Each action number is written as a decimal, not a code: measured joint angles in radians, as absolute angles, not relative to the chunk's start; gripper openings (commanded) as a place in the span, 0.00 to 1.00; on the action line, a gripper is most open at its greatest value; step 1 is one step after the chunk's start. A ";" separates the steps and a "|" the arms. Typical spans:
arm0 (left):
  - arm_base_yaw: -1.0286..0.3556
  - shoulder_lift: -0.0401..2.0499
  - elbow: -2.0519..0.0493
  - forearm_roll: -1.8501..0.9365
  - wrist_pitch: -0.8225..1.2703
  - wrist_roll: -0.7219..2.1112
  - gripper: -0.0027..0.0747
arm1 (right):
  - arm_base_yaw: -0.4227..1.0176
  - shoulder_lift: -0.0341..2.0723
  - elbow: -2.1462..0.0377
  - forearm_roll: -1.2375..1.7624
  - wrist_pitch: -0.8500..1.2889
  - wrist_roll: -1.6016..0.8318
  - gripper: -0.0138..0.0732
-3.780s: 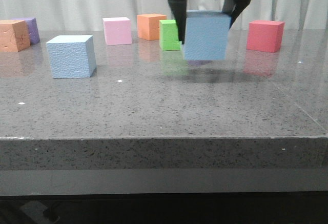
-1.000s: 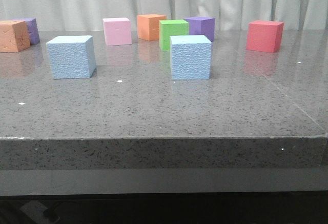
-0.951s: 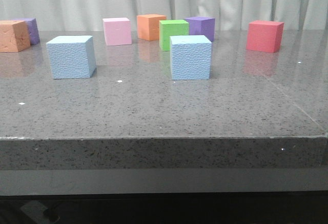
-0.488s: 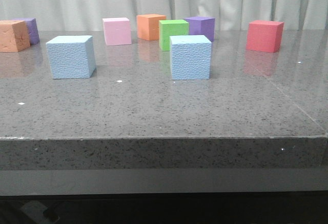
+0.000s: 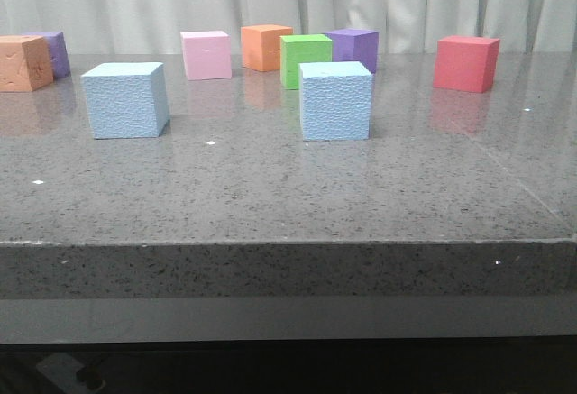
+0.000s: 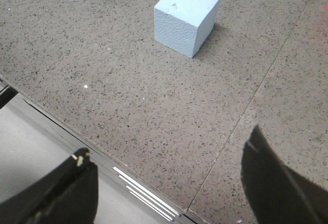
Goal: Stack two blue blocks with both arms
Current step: 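Lower the left gripper onto the other light-blue cube and close, then lift the light-blue cube and carry it above the placed blue cube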
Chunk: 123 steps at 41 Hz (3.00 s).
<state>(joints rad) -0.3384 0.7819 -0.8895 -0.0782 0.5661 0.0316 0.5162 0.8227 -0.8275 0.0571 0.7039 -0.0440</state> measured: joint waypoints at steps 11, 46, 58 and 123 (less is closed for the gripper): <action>-0.412 1.080 -1.029 -0.072 0.567 0.034 0.79 | 0.516 0.823 -0.827 0.057 0.704 -0.044 0.83; -0.412 1.733 -1.486 0.195 0.784 -0.367 0.80 | 0.516 0.823 -0.827 0.057 0.704 -0.044 0.83; -0.412 1.816 -1.487 0.170 0.784 -0.382 0.79 | 0.516 0.823 -0.827 0.057 0.704 -0.044 0.83; -0.603 2.045 -2.163 -0.240 1.233 0.811 0.55 | 0.516 0.823 -0.827 0.057 0.704 -0.044 0.83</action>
